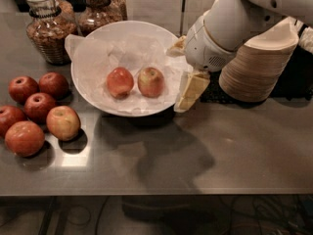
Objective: Pick apple from white bowl
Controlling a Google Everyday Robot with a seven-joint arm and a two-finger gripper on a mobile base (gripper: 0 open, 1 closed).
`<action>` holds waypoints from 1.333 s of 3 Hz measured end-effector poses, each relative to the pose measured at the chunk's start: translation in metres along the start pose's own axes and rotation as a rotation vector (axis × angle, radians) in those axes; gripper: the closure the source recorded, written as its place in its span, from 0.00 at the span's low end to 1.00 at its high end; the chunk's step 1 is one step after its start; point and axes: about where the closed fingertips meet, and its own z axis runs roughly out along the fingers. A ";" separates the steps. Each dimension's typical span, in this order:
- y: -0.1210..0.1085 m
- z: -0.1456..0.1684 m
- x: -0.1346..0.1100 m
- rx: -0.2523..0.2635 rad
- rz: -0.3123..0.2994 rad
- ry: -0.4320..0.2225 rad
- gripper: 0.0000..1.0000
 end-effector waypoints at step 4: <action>-0.064 0.018 -0.046 -0.011 -0.109 -0.046 0.24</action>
Offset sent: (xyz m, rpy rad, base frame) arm 0.0797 0.0729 0.0686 -0.0140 -0.0586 0.1853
